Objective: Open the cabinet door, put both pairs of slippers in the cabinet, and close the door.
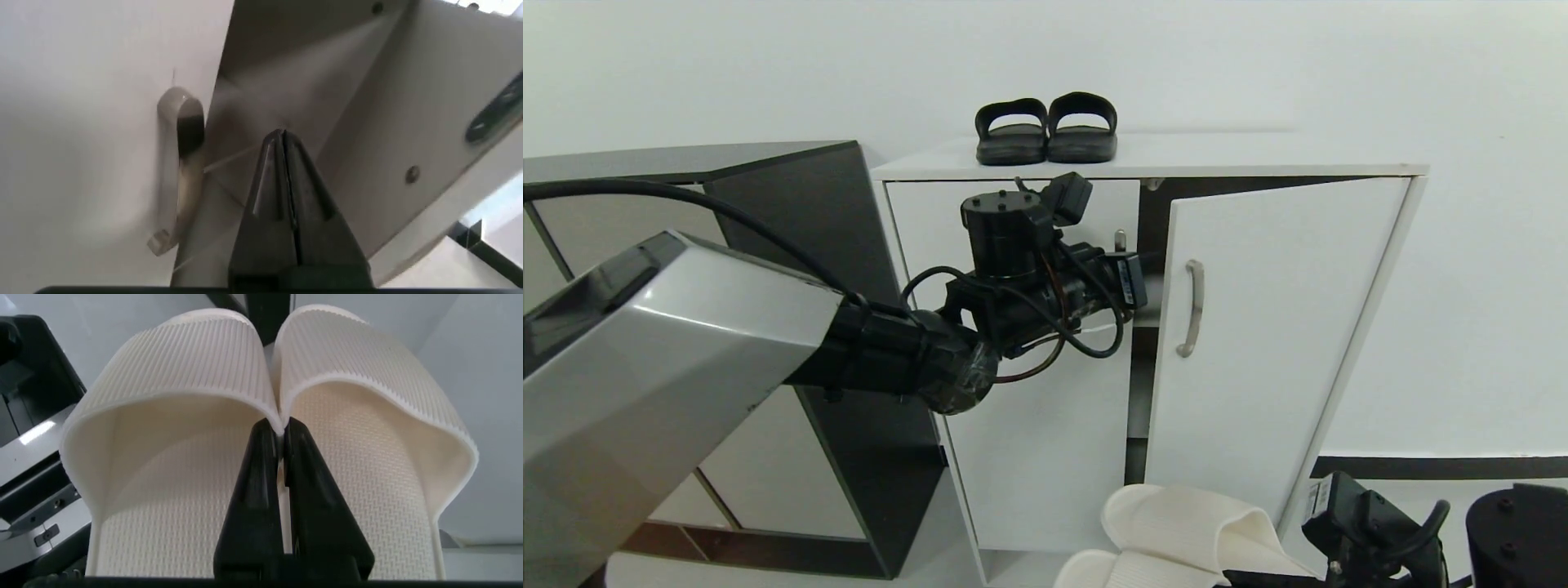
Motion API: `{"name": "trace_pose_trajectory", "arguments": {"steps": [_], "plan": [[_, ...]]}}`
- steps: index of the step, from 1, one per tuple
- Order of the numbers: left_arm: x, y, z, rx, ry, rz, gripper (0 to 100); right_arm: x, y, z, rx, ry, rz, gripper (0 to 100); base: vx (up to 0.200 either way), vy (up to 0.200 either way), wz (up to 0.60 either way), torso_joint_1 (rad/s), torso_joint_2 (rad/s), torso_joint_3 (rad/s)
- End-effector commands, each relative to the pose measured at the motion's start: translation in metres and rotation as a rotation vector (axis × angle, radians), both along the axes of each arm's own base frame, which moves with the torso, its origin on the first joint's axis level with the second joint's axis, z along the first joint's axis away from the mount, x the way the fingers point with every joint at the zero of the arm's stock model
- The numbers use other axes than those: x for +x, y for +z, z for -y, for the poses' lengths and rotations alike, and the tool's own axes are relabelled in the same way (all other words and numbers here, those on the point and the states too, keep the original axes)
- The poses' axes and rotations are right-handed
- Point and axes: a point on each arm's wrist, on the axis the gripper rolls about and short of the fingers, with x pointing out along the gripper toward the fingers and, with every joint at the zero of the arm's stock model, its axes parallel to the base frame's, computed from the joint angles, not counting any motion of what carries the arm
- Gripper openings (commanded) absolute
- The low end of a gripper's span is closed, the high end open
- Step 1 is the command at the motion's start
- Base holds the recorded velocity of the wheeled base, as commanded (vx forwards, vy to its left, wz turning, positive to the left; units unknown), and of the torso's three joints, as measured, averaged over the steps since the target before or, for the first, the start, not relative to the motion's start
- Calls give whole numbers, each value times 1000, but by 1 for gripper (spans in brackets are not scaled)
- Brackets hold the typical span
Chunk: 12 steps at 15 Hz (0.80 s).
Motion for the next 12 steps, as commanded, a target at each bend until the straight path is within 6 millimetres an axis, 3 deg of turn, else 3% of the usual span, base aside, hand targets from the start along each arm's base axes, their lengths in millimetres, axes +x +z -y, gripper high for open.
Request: {"name": "trace_pose_trajectory", "arguments": {"steps": [1, 5, 10, 12], "plan": [[-5, -6, 7, 9, -20, -11, 0, -4, -4, -1, -12, 22, -11, 0, -200, 0, 0, 7, 2, 2], [-50, -13, 40, -1, -151, 3, 0, -13, -6, -3, -20, 65, -17, 0, -200, 0, 0, -1, 1, 4], [-54, -15, 44, -6, -170, 0, 0, -13, -7, -3, -22, 66, -22, 0, -200, 0, 0, 4, 4, 3], [-53, -7, 30, -28, -93, 41, 0, 0, -2, -2, 0, -1, -16, 0, 0, 0, 0, 0, 0, 0]]}}
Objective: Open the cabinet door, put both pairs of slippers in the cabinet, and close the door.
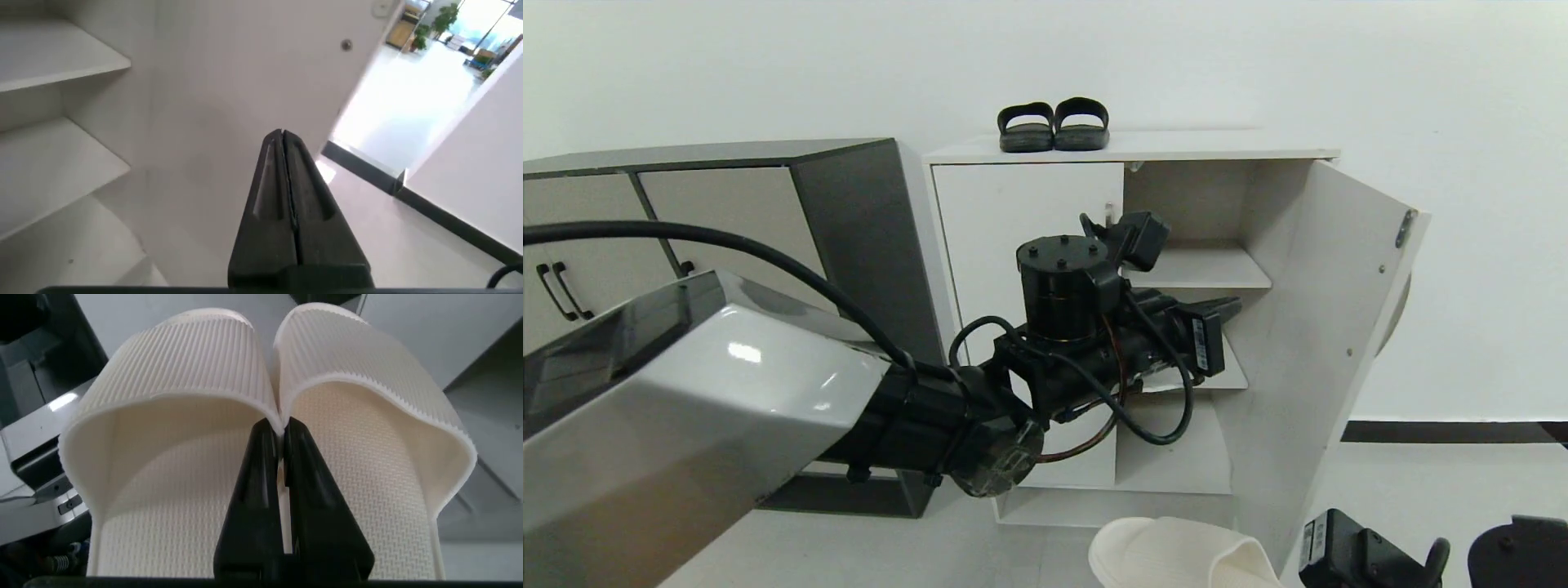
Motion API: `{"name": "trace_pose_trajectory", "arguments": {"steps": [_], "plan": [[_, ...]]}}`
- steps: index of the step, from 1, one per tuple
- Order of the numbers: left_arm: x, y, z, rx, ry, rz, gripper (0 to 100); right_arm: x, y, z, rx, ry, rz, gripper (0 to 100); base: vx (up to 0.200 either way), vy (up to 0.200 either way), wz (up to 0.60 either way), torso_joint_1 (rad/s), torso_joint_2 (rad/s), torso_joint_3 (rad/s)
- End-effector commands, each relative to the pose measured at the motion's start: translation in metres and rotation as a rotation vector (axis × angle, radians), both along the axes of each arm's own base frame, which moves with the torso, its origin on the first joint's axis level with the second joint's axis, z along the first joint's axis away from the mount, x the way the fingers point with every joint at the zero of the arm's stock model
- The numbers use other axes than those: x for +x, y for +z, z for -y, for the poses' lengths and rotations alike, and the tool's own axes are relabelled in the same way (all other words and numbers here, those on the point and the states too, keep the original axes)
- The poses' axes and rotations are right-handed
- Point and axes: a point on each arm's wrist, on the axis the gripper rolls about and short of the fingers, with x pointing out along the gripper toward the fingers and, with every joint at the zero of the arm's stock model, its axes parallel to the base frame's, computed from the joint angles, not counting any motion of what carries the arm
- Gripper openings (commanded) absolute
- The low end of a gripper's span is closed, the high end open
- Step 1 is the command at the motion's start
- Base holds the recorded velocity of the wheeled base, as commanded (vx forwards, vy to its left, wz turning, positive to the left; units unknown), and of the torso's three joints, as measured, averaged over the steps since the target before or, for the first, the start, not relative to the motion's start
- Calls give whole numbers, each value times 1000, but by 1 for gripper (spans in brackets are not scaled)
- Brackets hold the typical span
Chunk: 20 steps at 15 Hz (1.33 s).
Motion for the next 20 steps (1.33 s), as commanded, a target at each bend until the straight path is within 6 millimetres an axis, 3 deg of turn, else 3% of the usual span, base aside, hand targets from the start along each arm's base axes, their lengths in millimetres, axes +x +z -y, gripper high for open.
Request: {"name": "trace_pose_trajectory", "arguments": {"steps": [1, 2, 4, 5, 6, 7, 8, 10, 11, 13, 14, 15, 17, 18, 20], "plan": [[-2, 20, -28, -22, 138, 31, 0, 20, 6, 3, 25, -108, 9, 0, 0, 0, 0, 0, 0, 0], [-9, 36, -54, -35, 254, 30, 0, 31, 8, 5, 33, -185, 11, 0, 0, 0, 0, 0, 0, 0], [-45, 64, -132, -34, 487, 32, 0, 48, 7, 9, 17, -355, 20, 0, 0, 0, 0, 0, 0, 0], [-57, 68, -154, -25, 543, 33, 0, 51, 6, 8, 13, -381, 23, 0, 0, 0, 0, 0, 0, 0], [-104, 82, -211, -14, 715, 41, 0, 58, 9, 3, 22, -433, 35, 0, 0, 0, 0, 0, 0, 0], [-141, 85, -242, -5, 821, 34, 0, 62, 11, -1, 33, -462, 37, 0, 0, 0, 0, 0, 0, 0], [-183, 79, -267, 21, 899, 20, 0, 66, 14, -3, 48, -471, 40, 0, 0, 0, 0, 0, 0, 0], [-272, 42, -307, 92, 1042, 35, 0, 67, 15, -5, 56, -476, 44, 0, 0, 0, 0, 0, 0, 0], [-304, 22, -315, 103, 1130, 25, 0, 66, 15, -4, 53, -477, 44, 0, 0, 0, 0, 0, 0, 0], [-334, -31, -318, 158, 1223, -37, 0, 65, 16, -4, 56, -473, 48, 0, 0, 0, 0, 0, 0, 0], [-338, -42, -318, 157, 1248, -38, 0, 65, 16, -4, 55, -473, 49, 0, 0, 0, 0, 0, 0, 0], [-330, -73, -317, 176, 1371, -94, 0, 65, 16, -4, 51, -478, 52, 0, 0, 0, 0, 0, 0, 0], [-322, -108, -314, 262, 1374, -52, 0, 65, 16, -5, 51, -476, 51, 0, 0, 0, 0, 0, 0, 0], [-322, -110, -314, 267, 1371, -51, 0, 65, 15, -5, 50, -476, 51, 0, 0, 0, 0, 0, 0, 0], [-315, -116, -307, 231, 1086, 66, 0, 66, 14, -7, 46, -471, 46, 0, 0, 0, 0, 0, 0, 0]]}}
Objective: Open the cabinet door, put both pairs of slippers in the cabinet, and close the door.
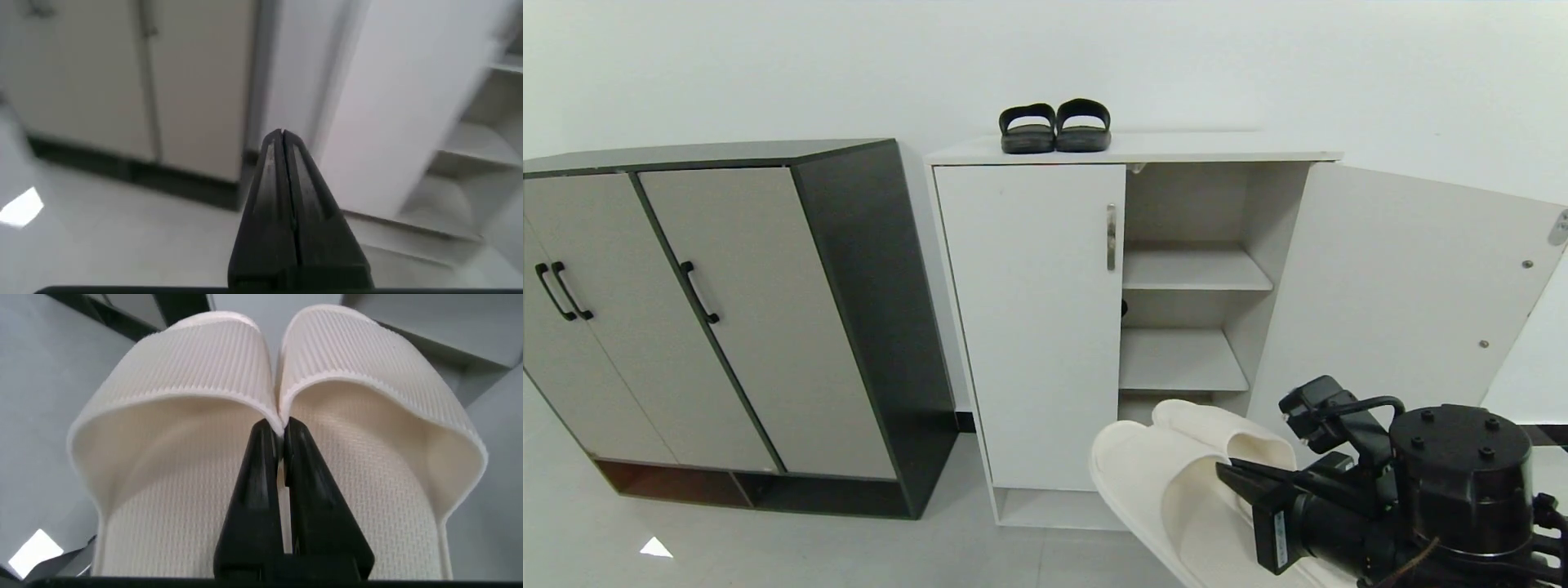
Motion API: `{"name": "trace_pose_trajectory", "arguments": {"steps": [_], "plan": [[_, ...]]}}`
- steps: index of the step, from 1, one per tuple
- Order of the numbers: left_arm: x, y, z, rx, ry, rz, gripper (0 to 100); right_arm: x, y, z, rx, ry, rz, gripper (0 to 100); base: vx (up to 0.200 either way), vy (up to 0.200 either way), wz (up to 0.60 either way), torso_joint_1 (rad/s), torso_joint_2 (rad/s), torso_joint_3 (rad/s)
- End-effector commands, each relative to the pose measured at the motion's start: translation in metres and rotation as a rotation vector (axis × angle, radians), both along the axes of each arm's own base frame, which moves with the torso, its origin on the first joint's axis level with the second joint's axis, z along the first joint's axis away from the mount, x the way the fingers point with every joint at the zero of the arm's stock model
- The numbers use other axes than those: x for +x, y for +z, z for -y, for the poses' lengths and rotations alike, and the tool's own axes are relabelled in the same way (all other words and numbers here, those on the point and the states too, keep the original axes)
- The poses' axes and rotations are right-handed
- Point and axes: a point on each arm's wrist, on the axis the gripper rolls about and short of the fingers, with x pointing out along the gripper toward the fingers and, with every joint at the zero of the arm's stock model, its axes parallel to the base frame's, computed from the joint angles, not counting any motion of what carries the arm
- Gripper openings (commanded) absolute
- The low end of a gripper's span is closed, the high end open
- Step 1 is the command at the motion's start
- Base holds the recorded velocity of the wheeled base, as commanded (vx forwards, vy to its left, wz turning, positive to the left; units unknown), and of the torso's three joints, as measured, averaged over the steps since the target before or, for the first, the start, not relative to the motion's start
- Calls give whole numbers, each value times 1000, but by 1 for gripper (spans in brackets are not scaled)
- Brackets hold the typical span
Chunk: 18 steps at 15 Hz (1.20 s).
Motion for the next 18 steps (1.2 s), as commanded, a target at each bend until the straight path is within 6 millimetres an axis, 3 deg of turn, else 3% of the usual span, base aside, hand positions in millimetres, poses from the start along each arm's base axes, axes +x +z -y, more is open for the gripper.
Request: {"name": "trace_pose_trajectory", "arguments": {"steps": [1, 4, 9, 13, 18], "plan": [[-2, -20, 5, 45, -133, 54, 0, 0, -2, -2, -4, 5, -4, 0, 0, 0, 0, 0, 0, 0], [-2, -24, 4, 109, -100, 11, 0, 1, 0, -7, 1, 12, 2, 0, 0, 0, 0, 0, 0, 0], [-2, -23, 4, 89, -88, 17, 0, 14, -11, -29, -32, -156, 8, 0, 0, 0, 0, 0, 0, 0], [-2, -23, 4, 85, -88, 18, 0, 48, -30, -56, -20, -365, 11, 0, 0, 0, 0, 0, 0, 0], [-2, -23, 4, 83, -88, 18, 0, 71, -47, -57, -48, -450, 1, 0, 0, -160, 0, 3, 1, 2]]}}
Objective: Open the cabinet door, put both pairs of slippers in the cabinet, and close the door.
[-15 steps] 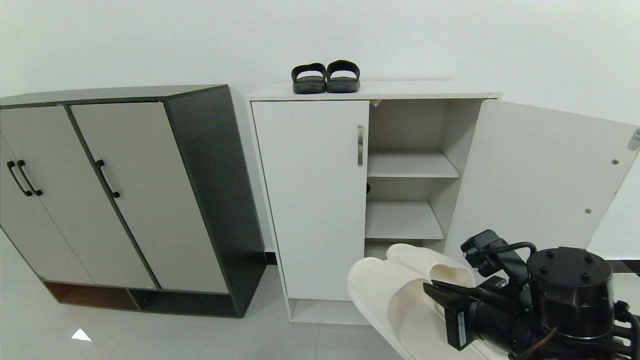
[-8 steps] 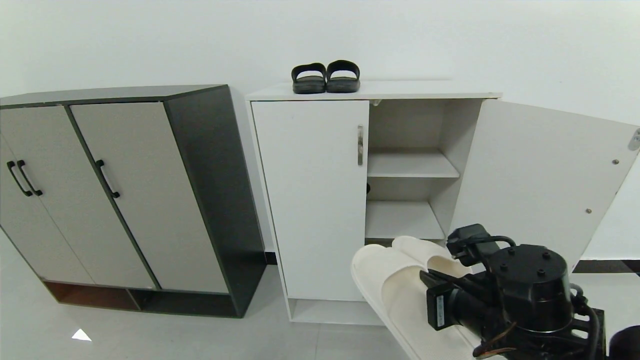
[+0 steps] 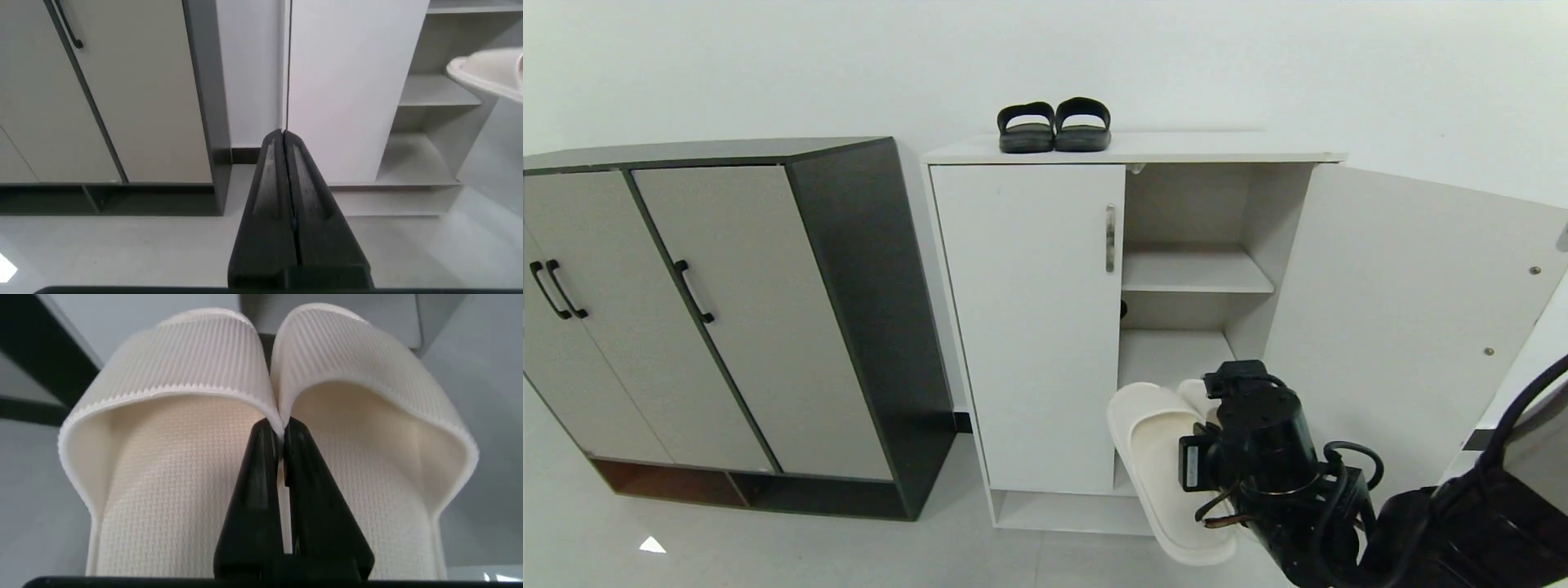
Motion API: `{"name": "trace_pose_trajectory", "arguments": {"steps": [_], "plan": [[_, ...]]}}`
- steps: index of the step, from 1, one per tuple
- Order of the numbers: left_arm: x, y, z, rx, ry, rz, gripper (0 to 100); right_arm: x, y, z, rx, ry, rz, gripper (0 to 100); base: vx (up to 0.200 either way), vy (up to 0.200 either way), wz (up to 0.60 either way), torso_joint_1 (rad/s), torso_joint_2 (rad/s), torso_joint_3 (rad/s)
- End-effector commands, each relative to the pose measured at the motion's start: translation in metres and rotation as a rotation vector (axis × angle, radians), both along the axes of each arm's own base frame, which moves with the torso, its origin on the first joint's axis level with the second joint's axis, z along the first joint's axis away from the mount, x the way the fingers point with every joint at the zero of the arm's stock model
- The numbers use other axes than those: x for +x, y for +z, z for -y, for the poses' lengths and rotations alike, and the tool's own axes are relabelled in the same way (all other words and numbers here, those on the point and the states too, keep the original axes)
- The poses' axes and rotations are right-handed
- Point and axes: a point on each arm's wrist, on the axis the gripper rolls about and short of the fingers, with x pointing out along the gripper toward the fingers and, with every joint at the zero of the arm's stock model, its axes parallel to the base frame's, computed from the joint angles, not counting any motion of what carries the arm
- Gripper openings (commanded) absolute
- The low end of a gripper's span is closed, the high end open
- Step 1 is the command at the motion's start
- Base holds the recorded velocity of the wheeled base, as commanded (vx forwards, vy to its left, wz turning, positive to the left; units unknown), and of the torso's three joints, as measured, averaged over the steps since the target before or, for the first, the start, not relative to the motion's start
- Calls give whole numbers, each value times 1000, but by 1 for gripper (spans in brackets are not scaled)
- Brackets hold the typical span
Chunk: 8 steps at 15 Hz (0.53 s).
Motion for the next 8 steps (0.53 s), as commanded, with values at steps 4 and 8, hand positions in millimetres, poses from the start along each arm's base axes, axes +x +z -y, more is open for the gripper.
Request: {"name": "trace_pose_trajectory", "arguments": {"steps": [4, 8], "plan": [[0, 0, 0, -3, 0, -3, 0, 19, -24, -11, -21, -19, -18, 0, 0, -150, 0, 2, 1, 3], [0, 0, 0, -2, 0, -3, 0, 46, -37, -25, -13, -44, -6, 0, 0, 0, 0, 0, 0, 0]]}}
